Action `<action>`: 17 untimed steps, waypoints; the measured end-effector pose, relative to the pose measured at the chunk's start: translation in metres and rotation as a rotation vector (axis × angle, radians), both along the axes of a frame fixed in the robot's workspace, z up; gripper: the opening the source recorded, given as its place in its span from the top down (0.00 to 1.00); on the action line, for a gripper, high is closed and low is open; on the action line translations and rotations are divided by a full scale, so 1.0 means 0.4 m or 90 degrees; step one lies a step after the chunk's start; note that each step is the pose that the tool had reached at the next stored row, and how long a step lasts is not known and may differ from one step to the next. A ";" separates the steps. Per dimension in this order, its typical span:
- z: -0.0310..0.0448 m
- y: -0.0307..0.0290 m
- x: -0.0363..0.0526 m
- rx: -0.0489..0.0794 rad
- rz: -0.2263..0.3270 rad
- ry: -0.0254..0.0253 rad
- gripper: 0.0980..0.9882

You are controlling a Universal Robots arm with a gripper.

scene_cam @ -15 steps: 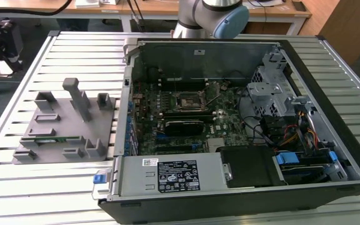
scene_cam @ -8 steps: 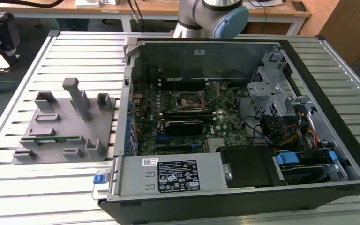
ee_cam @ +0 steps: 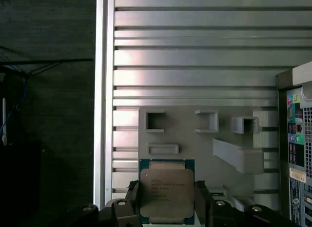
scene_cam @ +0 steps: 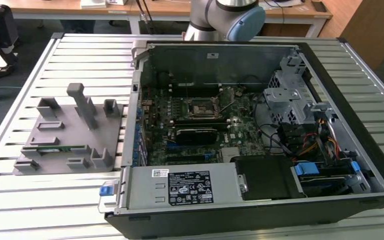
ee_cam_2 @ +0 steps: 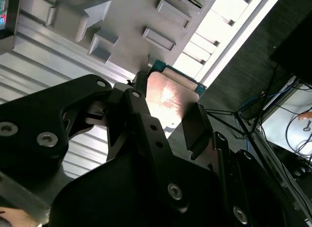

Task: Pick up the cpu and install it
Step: 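Pick up the cpu and move it towards the insertion slot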

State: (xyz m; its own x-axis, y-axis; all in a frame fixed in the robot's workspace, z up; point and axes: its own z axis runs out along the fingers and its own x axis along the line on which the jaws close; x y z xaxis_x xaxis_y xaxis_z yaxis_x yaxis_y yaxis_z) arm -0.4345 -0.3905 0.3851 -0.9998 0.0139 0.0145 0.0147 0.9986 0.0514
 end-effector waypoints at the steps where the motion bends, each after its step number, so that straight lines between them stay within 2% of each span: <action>1: 0.000 0.000 0.000 0.000 0.000 0.0000 0.51; 17: 0.000 0.001 0.046 0.000 0.000 0.0001 0.51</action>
State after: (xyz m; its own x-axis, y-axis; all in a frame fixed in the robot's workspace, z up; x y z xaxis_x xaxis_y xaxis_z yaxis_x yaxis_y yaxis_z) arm -0.4160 -0.3901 0.3852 -0.9998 0.0140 0.0147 0.0147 0.9986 0.0514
